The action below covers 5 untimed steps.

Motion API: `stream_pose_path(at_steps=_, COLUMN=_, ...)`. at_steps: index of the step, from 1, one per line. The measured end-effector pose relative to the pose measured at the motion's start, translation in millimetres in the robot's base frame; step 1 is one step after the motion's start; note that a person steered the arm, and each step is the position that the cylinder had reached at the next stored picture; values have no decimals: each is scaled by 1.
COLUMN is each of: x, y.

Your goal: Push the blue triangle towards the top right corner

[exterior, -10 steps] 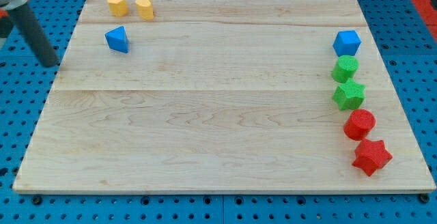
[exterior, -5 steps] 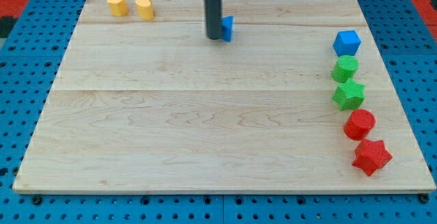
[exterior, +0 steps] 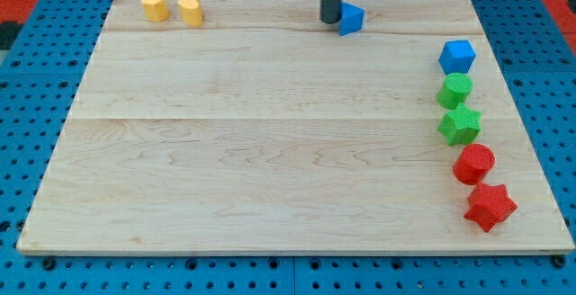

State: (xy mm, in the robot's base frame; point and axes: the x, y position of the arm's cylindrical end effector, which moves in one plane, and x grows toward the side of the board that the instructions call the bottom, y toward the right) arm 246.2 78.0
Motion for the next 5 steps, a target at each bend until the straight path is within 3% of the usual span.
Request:
stream_pose_path(at_steps=1, x=0, y=36)
stream_pose_path(at_steps=3, x=-22, y=52)
stream_pose_path(at_steps=5, x=3, y=94)
